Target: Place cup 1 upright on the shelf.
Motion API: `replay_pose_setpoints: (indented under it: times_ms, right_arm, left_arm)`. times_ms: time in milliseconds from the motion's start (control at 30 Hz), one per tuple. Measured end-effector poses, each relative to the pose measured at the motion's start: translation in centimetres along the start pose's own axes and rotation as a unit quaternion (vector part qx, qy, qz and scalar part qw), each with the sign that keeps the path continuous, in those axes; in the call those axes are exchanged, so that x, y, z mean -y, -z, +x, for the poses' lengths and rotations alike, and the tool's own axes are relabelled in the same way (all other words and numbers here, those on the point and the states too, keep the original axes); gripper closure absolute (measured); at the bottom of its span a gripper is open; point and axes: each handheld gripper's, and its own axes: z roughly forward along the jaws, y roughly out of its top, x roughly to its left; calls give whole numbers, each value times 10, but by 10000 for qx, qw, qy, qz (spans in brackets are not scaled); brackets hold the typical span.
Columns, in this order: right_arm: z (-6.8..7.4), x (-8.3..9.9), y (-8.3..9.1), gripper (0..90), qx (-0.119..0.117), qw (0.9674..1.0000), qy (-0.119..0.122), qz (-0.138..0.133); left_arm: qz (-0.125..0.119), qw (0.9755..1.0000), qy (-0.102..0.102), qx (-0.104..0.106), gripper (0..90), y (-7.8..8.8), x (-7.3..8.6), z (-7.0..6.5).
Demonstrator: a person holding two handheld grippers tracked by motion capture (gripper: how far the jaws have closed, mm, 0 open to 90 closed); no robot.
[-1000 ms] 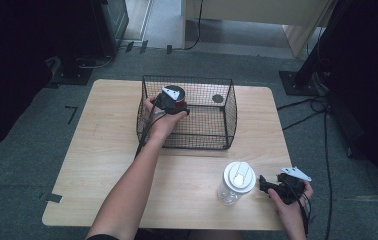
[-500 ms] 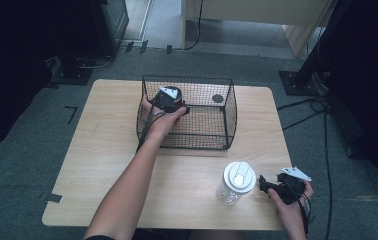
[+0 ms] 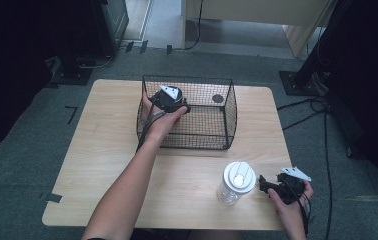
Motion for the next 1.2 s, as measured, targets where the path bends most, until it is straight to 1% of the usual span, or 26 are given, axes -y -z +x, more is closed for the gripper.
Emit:
replay_pose_setpoints:
  times_ms: [100, 133, 167, 200, 333, 400, 500, 567, 600, 667, 867, 967, 1200]
  right_arm:
    - [0, 0, 0, 0, 0, 10000, 1, 0]
    - [0, 0, 0, 0, -1, 10000, 2, 0]
    - [0, 0, 0, 0, 0, 10000, 2, 0]
    - [0, 0, 0, 0, 0, 10000, 3, -1]
    - [0, 0, 0, 0, 0, 10000, 3, -1]
    - [0, 0, 0, 0, 0, 10000, 2, 0]
    - [0, 0, 0, 0, 0, 10000, 3, 0]
    - [0, 0, 0, 0, 1, 10000, 2, 0]
    - [0, 0, 0, 0, 1, 10000, 2, 1]
    - [0, 0, 0, 0, 2, 10000, 3, 0]
    - [0, 0, 0, 0, 2, 10000, 1, 1]
    - [0, 0, 0, 0, 1, 10000, 3, 1]
    - [0, 0, 0, 0, 1, 10000, 2, -2]
  left_arm:
    - [-139, 9998, 119, 27, 0, 4, -5, 2]
    - [-153, 9998, 113, 39, 0, 6, -7, 2]
    - [-156, 9997, 160, 92, 0, 7, -8, 3]
    - [-165, 9996, 173, 129, 0, 9, -10, 3]
    - [-324, 9991, 155, 214, 0, 16, -15, 4]
    - [-316, 9989, 215, 279, 0, 21, -17, 4]
    - [-448, 9980, 283, 350, 0, 28, -22, 5]
    - [-557, 9975, 251, 354, 0, 33, -25, 6]
    - [-611, 9969, 278, 402, 0, 37, -27, 7]
    - [-677, 9964, 275, 430, 0, 42, -30, 8]
    - [-786, 9953, 293, 485, 0, 58, -35, 15]
    - [-793, 9945, 346, 582, 0, 68, -35, 18]
    - [-852, 9940, 218, 649, 0, 91, -29, 24]
